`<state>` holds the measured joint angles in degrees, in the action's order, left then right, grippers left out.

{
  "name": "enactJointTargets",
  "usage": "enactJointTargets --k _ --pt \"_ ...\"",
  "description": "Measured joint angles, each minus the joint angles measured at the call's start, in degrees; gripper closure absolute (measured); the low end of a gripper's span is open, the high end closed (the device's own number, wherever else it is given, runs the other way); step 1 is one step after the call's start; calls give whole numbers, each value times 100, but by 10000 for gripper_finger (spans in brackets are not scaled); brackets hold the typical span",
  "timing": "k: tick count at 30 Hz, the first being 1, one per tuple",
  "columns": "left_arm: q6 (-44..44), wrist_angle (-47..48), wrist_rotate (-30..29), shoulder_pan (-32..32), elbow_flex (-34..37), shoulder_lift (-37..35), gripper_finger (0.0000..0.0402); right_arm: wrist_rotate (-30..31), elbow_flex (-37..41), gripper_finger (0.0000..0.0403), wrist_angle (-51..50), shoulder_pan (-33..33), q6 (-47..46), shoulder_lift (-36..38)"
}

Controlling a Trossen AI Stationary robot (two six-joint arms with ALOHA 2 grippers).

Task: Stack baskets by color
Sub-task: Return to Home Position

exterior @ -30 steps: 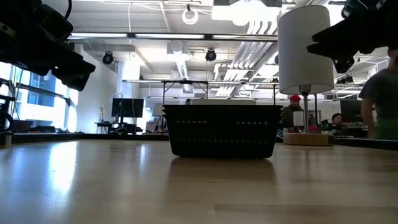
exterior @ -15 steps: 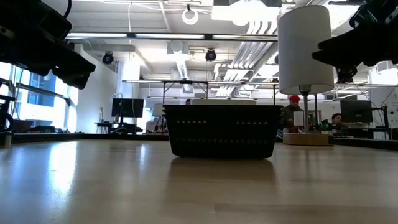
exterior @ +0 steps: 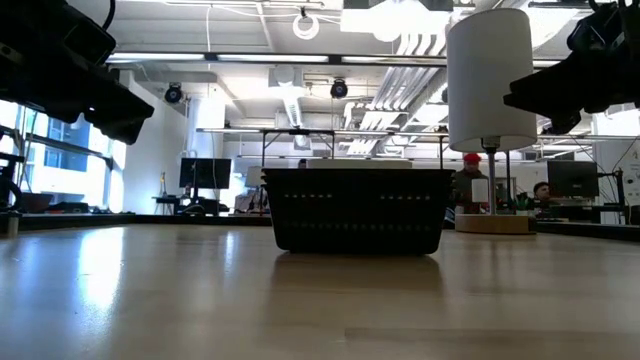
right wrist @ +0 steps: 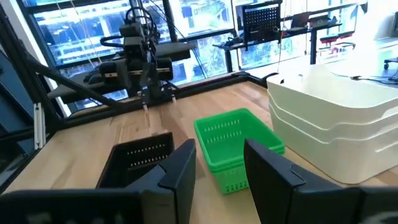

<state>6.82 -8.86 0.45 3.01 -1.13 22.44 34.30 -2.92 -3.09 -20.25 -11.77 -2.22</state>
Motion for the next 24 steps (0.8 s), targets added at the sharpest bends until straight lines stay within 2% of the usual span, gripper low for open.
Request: enactJointTargets --k 5,24 --pt "1 0 0 0 0 0 271 0 0 279 -9 0 -257 -8" --pt "1 0 -2 0 -2 0 271 -57 0 279 -11 0 26 -8"
